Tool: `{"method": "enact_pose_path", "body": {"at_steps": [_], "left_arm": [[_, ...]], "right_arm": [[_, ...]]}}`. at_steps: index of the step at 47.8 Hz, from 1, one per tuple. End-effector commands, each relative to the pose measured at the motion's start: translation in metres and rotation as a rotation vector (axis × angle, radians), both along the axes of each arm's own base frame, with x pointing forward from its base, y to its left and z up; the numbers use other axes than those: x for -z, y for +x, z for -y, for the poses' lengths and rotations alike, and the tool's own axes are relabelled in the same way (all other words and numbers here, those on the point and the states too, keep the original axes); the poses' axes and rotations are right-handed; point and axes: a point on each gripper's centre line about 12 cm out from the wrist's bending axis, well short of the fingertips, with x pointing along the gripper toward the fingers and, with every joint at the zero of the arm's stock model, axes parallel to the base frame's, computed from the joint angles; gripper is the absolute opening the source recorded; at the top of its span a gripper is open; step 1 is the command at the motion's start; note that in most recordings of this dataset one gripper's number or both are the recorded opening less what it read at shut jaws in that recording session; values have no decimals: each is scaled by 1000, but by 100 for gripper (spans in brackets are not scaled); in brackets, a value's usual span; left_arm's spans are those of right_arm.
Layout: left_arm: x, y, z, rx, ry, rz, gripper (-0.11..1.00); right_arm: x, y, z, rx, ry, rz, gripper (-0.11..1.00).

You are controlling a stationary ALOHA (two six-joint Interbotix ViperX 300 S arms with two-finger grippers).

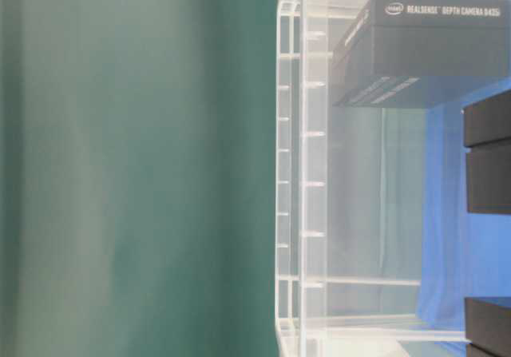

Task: Take the box out of the case with the right arm.
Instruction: 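Open the right gripper and withdraw it to the right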

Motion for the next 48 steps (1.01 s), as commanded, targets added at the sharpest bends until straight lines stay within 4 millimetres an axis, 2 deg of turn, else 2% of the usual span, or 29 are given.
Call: {"method": "enact_pose_path", "body": {"at_steps": [1, 8, 29, 36, 48], "left_arm": [[-3, 1, 0, 0, 2, 13, 0], [-3, 1, 0, 2, 2, 13, 0], [-3, 2, 0, 0, 4, 8, 0], [-3, 3, 0, -2, 3, 10, 0], [-3, 2, 0, -2, 4, 8, 0]], "right_arm": [[-6, -12, 1, -8, 12, 29, 82], [-3, -18, 4, -13, 9, 27, 82], [-3, -10, 5, -8, 0, 36, 82], [-4, -8, 19, 12, -24, 44, 82], [-6, -6, 67, 16, -55, 41, 82]]}}
